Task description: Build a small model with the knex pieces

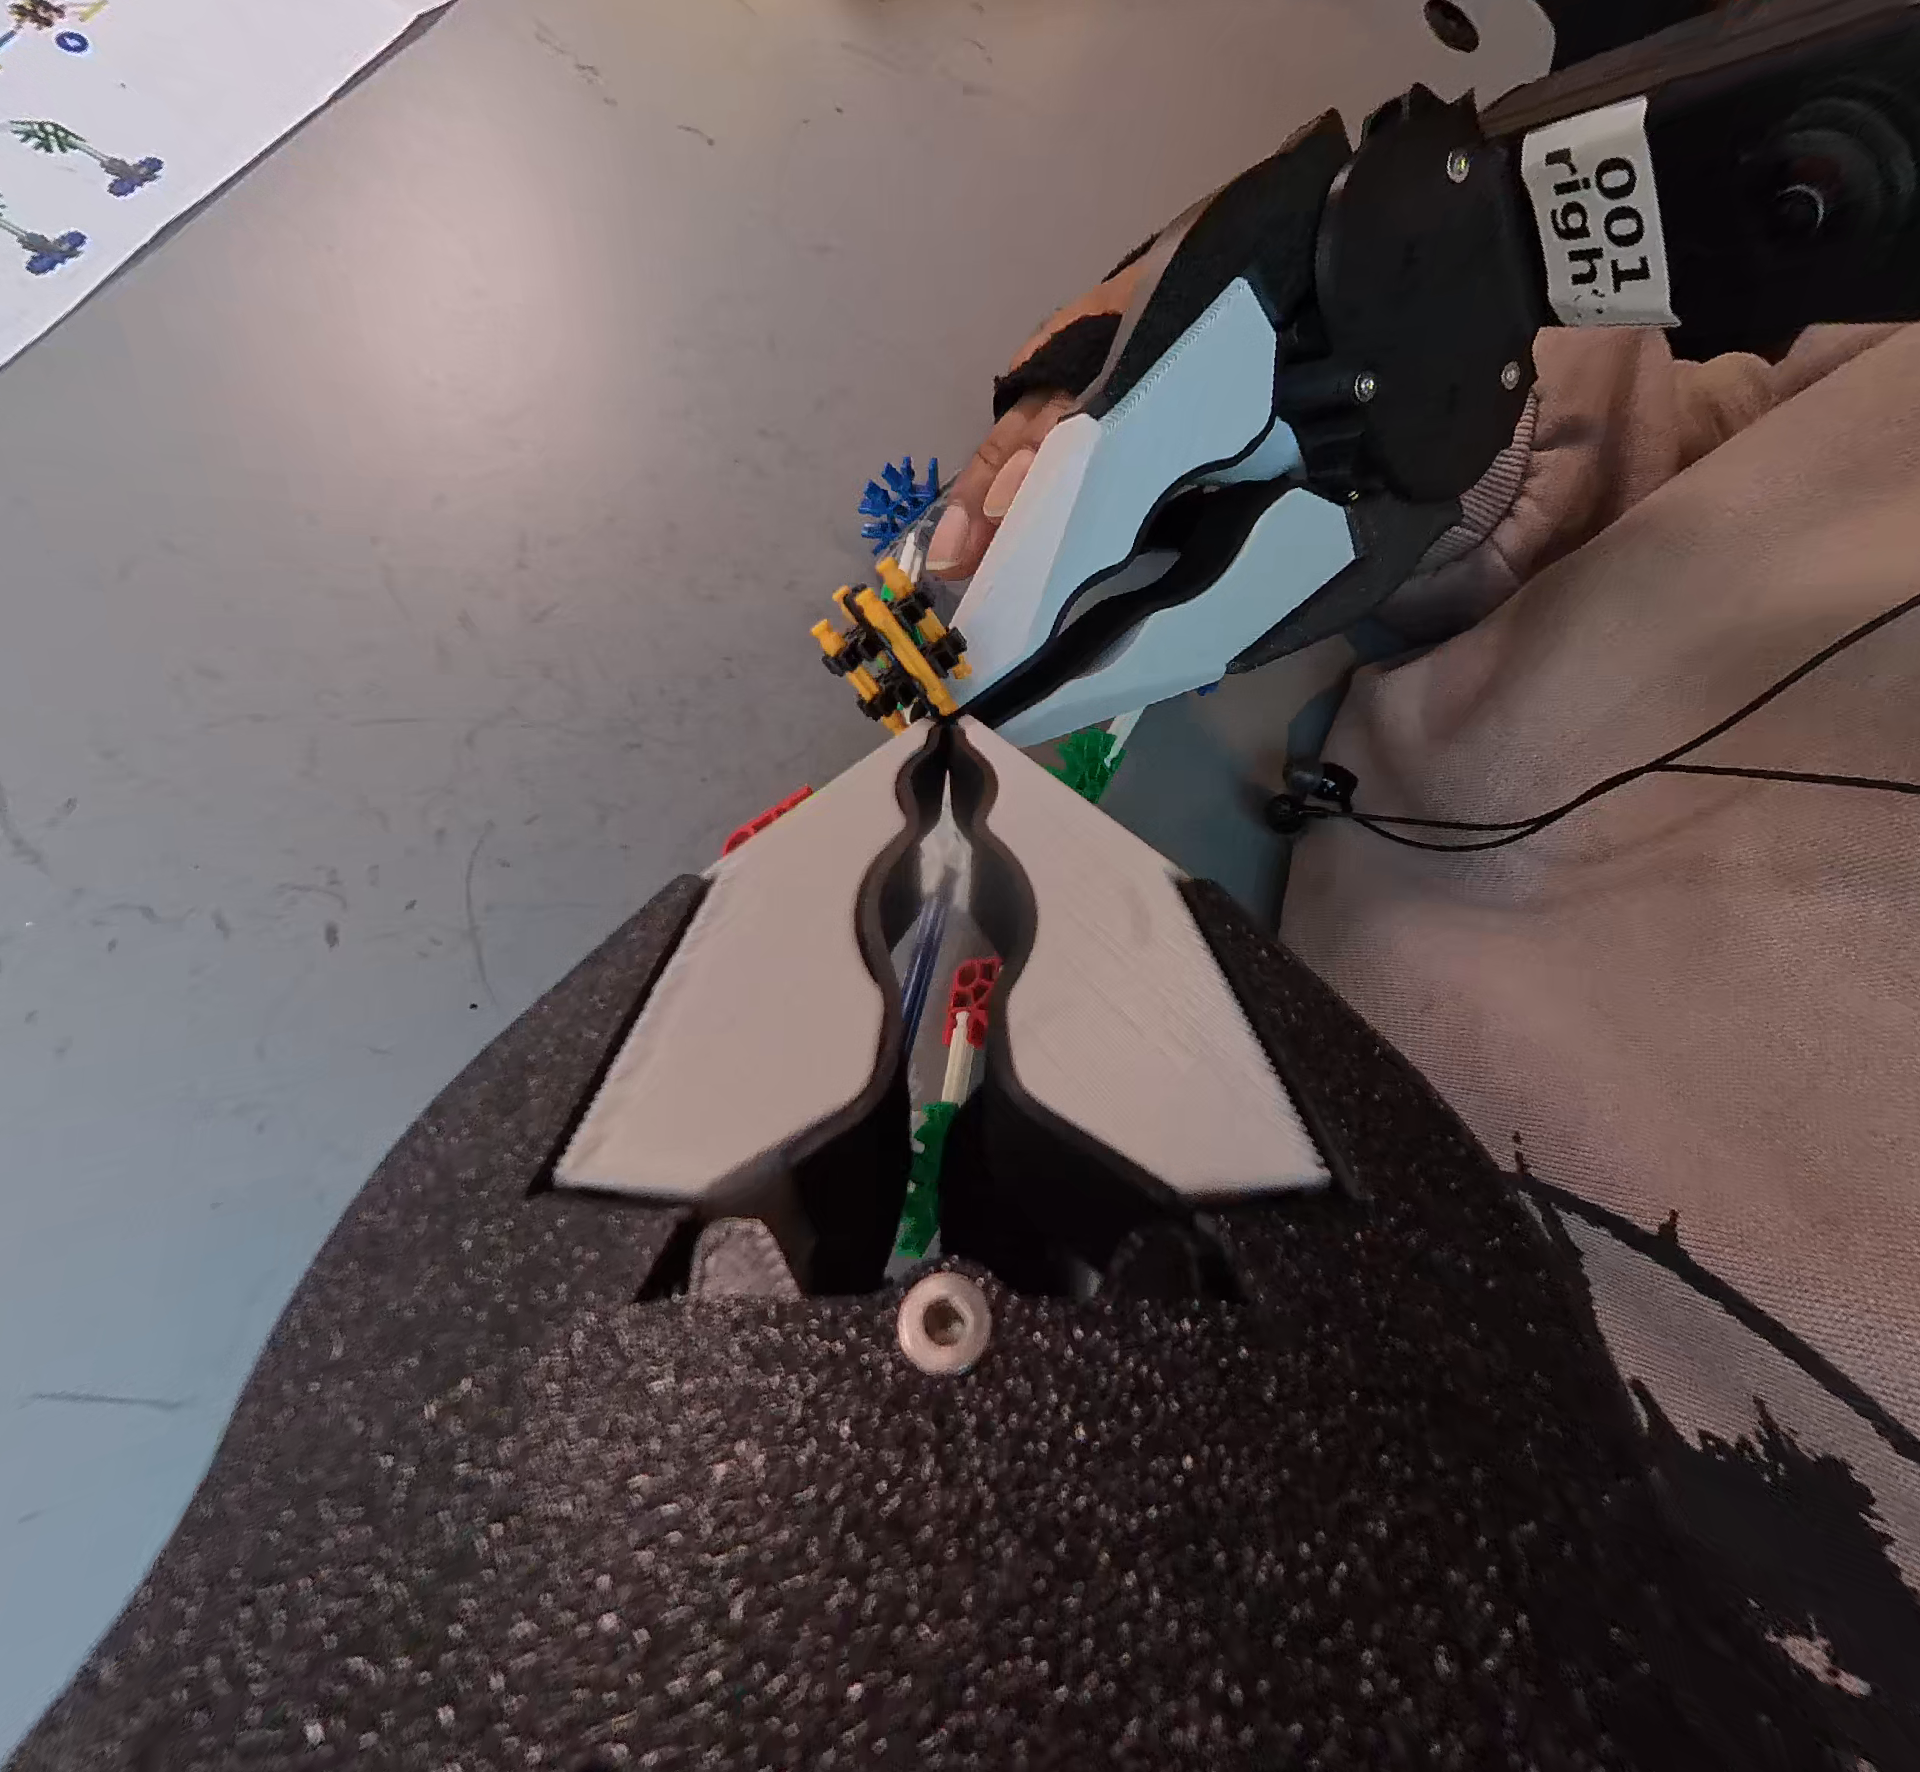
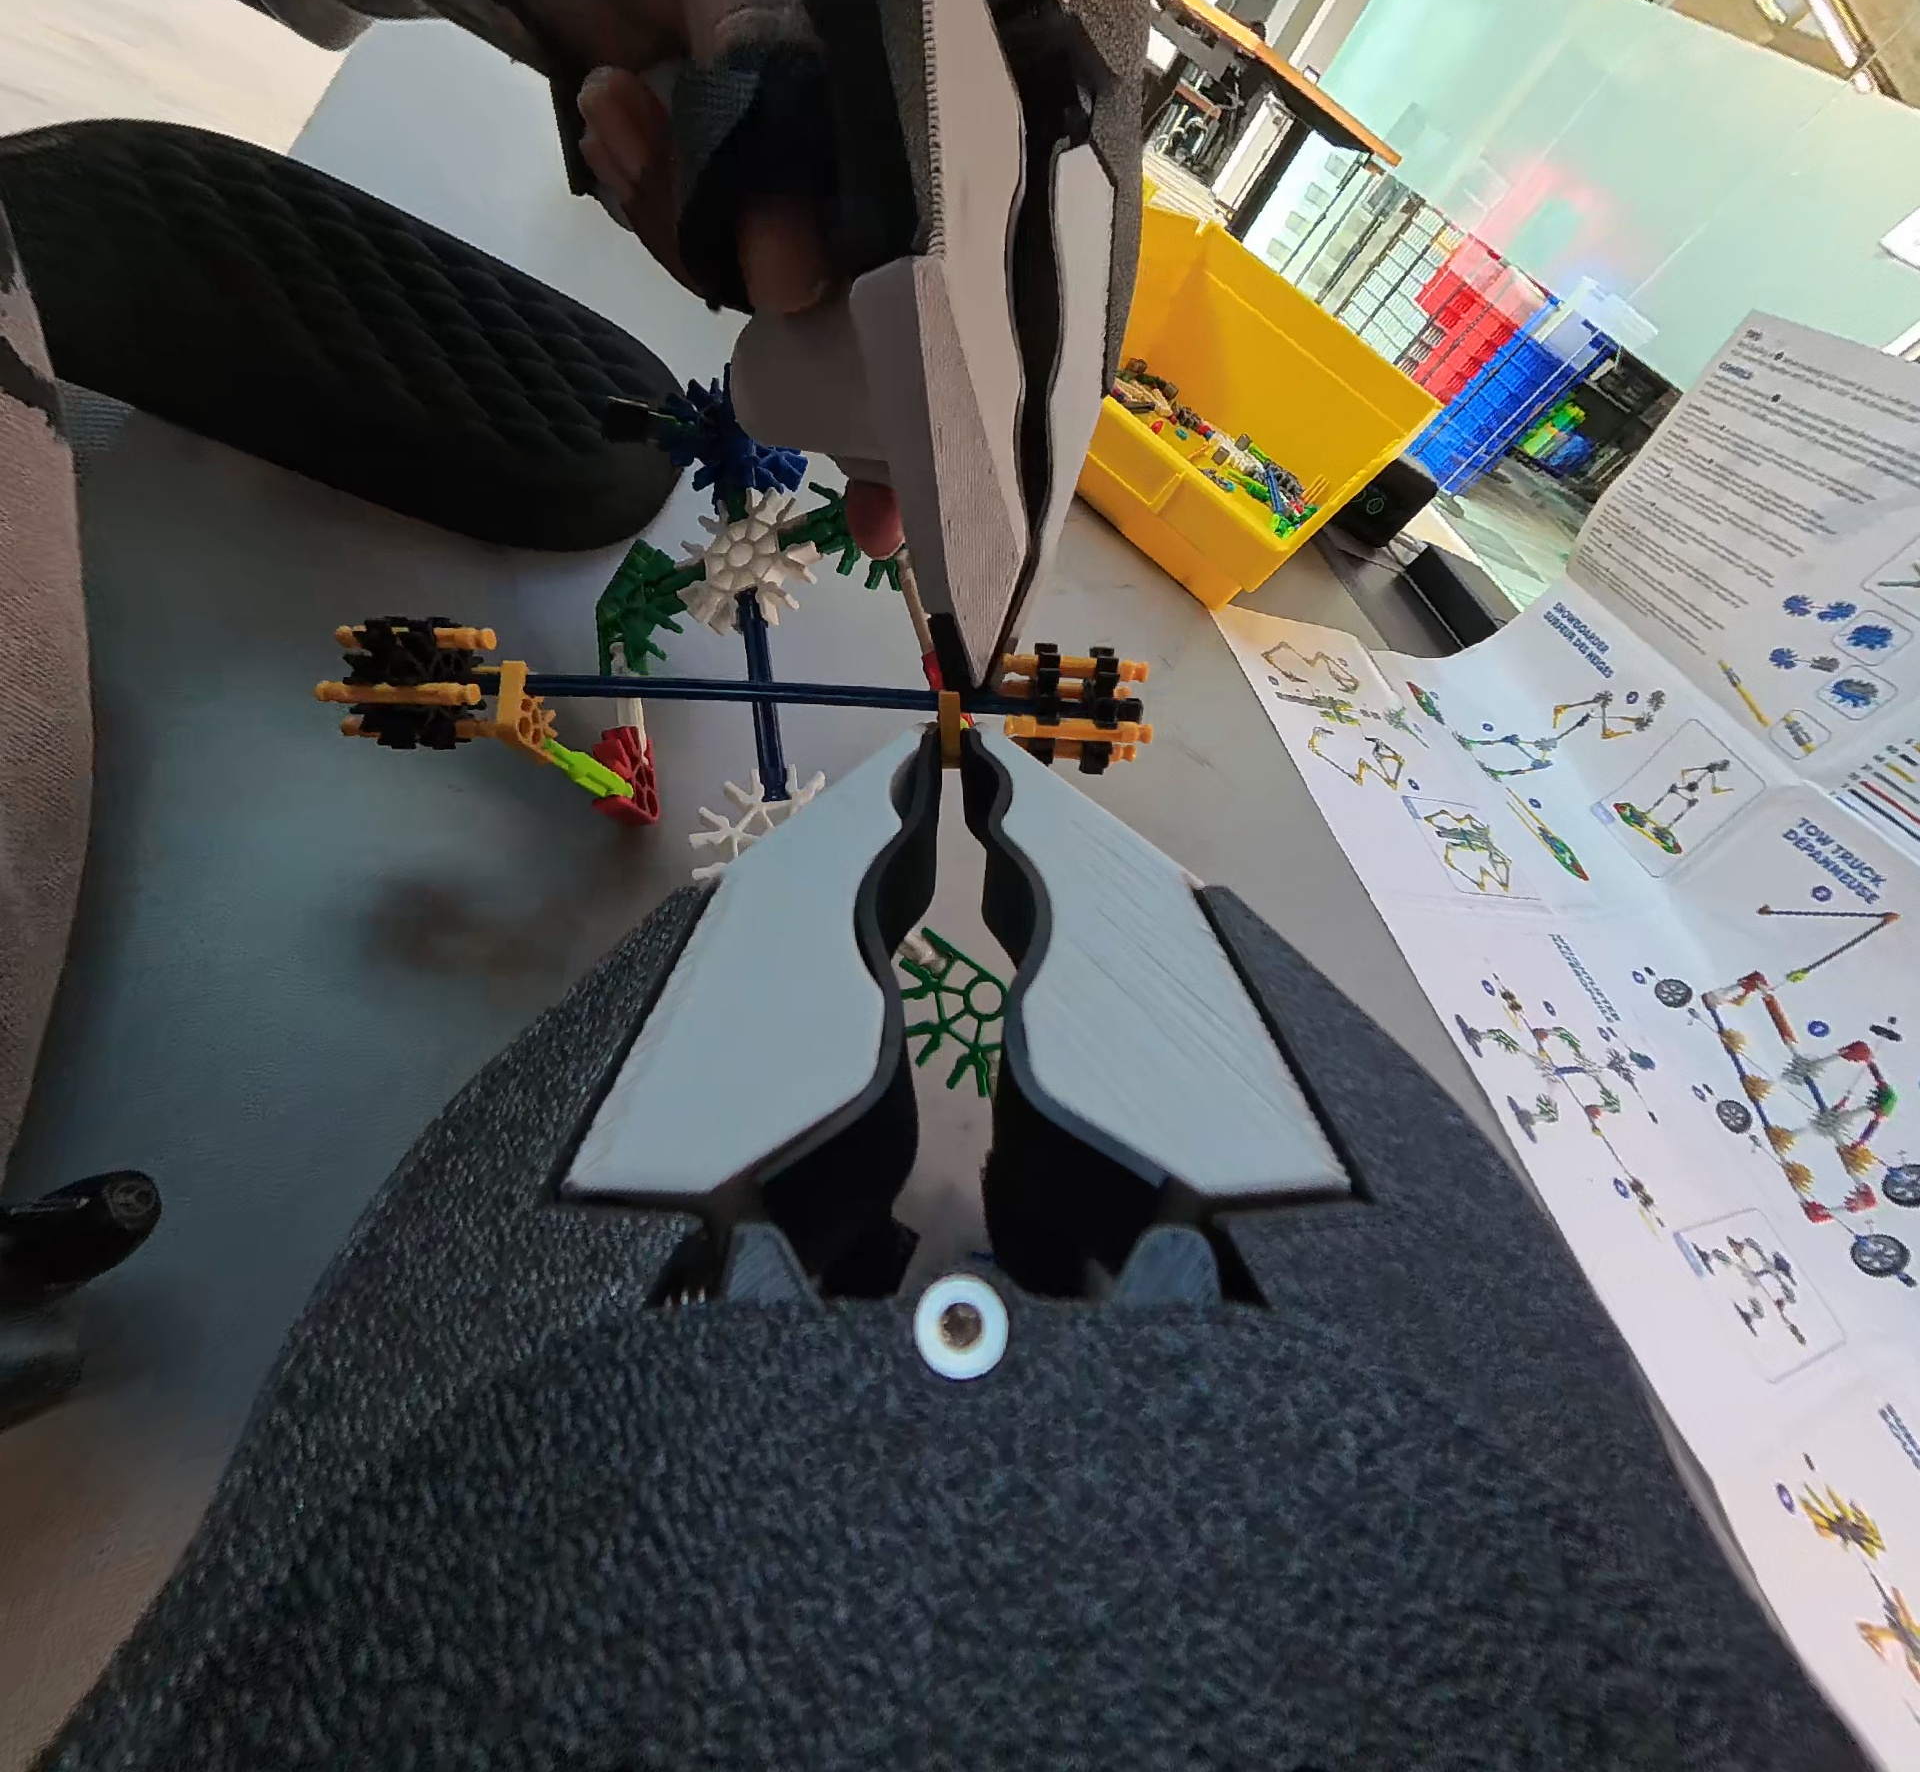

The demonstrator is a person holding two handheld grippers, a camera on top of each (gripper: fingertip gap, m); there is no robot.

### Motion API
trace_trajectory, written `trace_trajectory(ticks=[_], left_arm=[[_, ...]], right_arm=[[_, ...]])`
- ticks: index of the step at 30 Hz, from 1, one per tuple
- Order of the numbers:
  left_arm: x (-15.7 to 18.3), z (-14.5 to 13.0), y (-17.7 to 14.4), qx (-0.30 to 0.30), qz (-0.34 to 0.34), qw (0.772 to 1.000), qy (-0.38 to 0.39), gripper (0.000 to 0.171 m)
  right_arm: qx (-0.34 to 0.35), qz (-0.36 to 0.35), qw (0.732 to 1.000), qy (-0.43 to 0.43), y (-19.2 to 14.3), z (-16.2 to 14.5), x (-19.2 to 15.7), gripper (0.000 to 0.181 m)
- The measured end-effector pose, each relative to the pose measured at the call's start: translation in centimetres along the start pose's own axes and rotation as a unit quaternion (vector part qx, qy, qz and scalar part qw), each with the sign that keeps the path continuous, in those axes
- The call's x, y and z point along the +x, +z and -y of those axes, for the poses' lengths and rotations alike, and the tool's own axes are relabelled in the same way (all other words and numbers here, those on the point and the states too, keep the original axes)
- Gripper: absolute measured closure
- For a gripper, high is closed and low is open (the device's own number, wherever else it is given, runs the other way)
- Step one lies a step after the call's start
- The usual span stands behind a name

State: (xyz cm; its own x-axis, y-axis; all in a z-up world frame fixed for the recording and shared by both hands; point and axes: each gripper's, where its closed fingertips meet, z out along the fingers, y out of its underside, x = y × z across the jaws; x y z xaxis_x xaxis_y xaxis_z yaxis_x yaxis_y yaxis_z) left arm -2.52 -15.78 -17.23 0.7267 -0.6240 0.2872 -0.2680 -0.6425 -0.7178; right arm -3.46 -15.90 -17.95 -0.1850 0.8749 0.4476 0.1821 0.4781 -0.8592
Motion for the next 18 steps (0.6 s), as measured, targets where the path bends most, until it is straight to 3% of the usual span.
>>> trace_trajectory(ticks=[9, 18], left_arm=[[0.1, -0.3, 0.3, -0.027, 0.040, 0.998, 0.037, 0.171], [-0.6, 0.9, -0.6, 0.014, 0.048, 0.998, 0.024, 0.171]], right_arm=[[-0.009, 0.017, 0.999, 0.036, 0.1, 0.0, -0.3, 0.181], [-0.023, -0.011, 0.999, 0.032, 0.5, -0.6, 0.9, 0.179]])
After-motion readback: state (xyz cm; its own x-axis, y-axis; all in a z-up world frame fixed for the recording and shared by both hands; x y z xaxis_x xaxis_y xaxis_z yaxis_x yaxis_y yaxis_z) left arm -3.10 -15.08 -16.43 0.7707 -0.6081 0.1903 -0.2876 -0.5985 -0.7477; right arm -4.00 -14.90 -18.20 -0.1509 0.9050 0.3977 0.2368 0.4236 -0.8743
